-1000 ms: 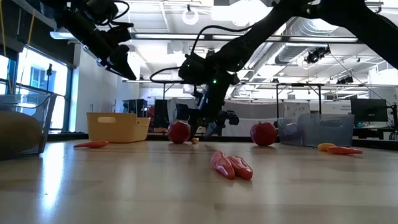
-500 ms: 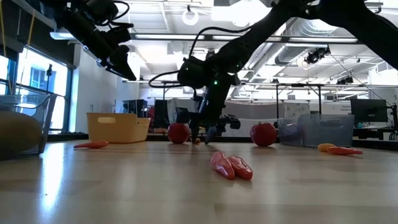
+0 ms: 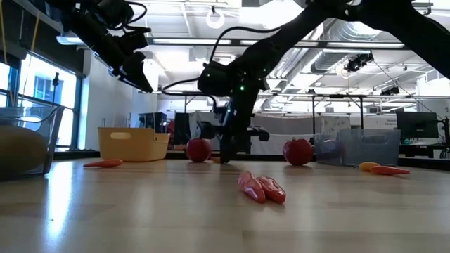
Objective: Sort produce into baskets
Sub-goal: Put the chili pepper into the orange bin
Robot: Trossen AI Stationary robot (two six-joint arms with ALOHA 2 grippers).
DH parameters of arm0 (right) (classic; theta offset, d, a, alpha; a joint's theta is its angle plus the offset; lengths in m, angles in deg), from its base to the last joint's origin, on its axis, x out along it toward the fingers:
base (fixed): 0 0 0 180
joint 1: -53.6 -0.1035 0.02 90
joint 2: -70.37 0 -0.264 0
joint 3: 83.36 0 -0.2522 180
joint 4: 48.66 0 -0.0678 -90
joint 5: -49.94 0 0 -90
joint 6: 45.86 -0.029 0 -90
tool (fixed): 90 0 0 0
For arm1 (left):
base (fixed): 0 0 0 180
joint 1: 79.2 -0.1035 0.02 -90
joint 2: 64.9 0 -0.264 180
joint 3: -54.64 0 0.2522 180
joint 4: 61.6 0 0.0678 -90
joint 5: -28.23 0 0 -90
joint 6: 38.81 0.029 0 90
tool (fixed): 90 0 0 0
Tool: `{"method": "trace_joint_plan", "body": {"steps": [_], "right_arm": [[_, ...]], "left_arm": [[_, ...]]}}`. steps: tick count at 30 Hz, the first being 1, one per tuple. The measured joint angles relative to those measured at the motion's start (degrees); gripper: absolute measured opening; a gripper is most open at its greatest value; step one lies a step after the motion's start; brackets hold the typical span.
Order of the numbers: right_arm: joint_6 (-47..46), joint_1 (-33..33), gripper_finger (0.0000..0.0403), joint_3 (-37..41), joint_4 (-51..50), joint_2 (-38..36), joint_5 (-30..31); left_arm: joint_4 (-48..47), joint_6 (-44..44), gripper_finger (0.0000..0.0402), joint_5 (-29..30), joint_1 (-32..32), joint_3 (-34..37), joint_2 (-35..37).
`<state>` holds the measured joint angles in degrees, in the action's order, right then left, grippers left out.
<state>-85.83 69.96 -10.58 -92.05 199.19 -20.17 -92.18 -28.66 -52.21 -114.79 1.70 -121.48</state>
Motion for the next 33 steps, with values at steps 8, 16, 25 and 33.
{"method": "trace_joint_plan", "body": {"steps": [8,16,25,33], "right_arm": [[5.12,-3.86,0.0004,-0.93,-6.86,-4.22,-5.39],[15.17,-8.52,0.0001,-0.93,14.79,-4.47,-11.49],[17.56,-4.0,0.0001,-1.02,32.08,-2.75,-12.61],[17.92,-1.64,0.0,-2.39,34.13,-1.59,-14.93]], "left_arm": [[-0.06,0.04,0.0121,0.24,0.0,0.0,0.0],[-0.02,0.43,0.0114,0.27,-1.0,0.0,0.0],[5.66,-0.07,0.004,-6.21,-3.97,2.02,0.54],[15.79,-3.49,0.0004,-13.44,-7.08,10.06,8.11]]}}
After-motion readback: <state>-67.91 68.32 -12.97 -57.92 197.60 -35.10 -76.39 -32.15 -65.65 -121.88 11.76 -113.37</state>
